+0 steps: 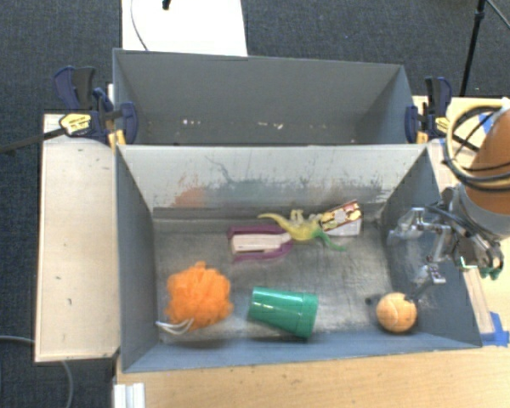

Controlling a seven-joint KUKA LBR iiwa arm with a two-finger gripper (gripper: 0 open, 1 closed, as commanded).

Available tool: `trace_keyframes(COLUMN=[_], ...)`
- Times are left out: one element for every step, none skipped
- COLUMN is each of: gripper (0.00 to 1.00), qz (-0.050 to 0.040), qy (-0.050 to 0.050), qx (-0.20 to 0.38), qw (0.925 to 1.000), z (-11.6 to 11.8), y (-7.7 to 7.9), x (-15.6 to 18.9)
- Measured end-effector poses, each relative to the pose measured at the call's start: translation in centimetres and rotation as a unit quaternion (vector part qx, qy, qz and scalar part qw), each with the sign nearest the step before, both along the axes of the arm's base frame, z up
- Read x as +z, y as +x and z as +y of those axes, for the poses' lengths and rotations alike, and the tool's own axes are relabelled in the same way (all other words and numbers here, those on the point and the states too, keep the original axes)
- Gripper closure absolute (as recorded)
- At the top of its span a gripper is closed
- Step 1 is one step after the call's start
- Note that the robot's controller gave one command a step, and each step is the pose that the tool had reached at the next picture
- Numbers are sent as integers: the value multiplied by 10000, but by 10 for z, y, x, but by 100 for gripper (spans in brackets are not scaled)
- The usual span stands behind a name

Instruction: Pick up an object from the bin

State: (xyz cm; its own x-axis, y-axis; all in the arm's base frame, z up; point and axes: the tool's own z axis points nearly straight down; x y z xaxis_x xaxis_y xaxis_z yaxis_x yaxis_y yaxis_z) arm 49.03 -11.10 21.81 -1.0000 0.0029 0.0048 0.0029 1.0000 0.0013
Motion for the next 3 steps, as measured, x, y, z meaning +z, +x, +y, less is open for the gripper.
trace_keyframes(gripper=[0, 0, 0], qz=[-39, -71, -13], qy=[-9, -16, 51], qx=[17, 253, 635], qw=[10000, 9997, 9980], z=[0, 9, -9], y=[2, 1, 10], x=[4, -50, -118])
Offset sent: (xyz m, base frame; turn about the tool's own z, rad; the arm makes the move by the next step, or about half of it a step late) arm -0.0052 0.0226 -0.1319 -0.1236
